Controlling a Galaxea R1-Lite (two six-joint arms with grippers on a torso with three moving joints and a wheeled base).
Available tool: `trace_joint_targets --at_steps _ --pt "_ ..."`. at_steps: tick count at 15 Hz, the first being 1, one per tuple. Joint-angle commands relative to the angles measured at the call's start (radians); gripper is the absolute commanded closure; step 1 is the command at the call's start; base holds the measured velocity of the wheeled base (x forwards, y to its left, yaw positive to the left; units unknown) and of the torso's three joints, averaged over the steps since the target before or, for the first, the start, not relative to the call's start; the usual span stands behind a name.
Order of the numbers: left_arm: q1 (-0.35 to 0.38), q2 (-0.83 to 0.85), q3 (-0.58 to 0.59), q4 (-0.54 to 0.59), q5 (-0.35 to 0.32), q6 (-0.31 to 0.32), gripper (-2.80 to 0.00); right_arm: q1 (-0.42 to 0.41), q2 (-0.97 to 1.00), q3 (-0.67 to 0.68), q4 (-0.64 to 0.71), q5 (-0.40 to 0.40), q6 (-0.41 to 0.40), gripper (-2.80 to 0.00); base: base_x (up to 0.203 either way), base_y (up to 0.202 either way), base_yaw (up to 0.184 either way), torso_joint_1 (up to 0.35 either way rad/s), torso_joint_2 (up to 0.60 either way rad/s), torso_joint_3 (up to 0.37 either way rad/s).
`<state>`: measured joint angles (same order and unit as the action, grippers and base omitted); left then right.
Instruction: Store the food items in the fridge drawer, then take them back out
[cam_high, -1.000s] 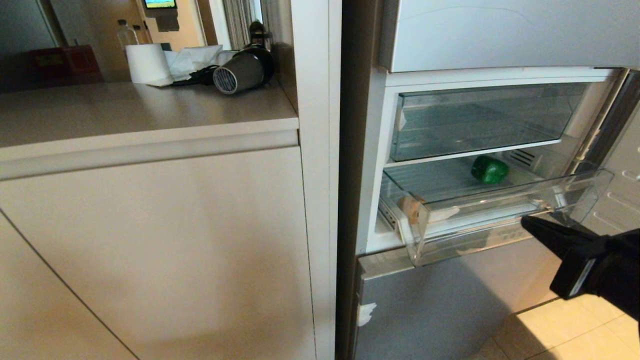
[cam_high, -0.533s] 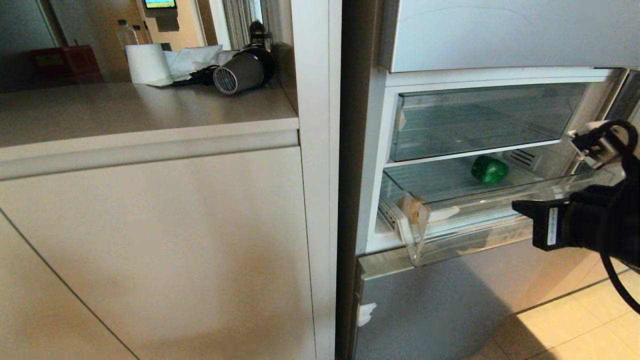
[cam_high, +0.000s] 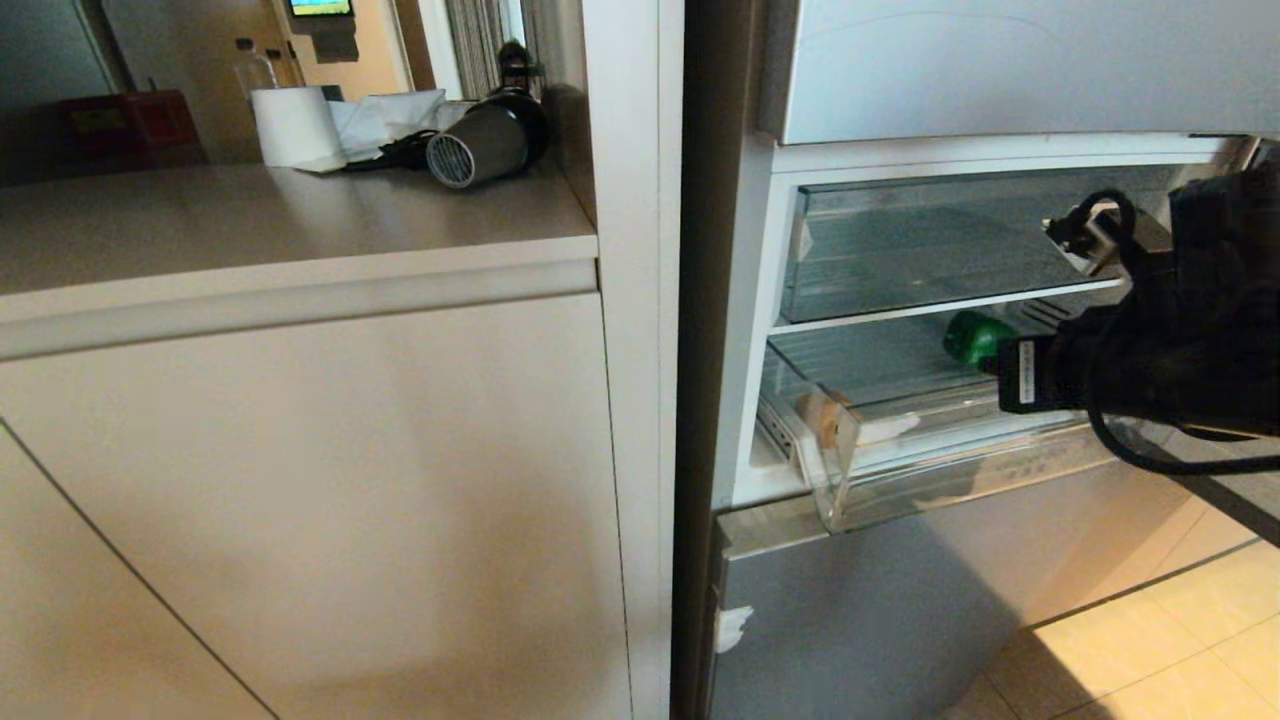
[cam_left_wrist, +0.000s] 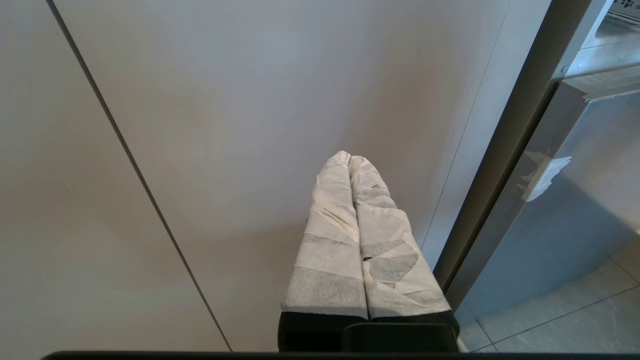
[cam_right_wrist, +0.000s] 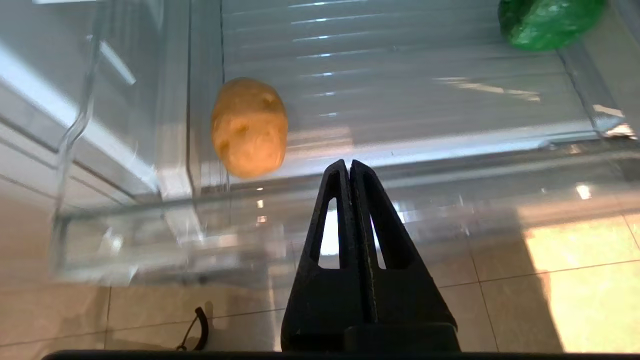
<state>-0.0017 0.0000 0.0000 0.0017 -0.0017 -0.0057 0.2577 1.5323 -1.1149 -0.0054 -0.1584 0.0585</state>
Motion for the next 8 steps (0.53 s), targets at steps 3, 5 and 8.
trace_joint_targets --at_steps 3,5,8 --pt "0.0 0.002 0.0 0.0 0.0 0.0 0.0 -0.04 0.117 -0.093 0.005 0.04 -0.003 0.0 0.0 0.0 0.0 0.0 0.0 0.0" --pt "0.0 0.002 0.0 0.0 0.0 0.0 0.0 -0.055 0.148 -0.129 0.027 0.044 -0.003 0.0 0.0 0.0 0.0 0.0 0.0 0.0" --pt "0.0 0.002 0.0 0.0 0.0 0.0 0.0 -0.061 0.167 -0.19 0.157 0.045 -0.003 0.0 0.0 0.0 0.0 0.0 0.0 0.0"
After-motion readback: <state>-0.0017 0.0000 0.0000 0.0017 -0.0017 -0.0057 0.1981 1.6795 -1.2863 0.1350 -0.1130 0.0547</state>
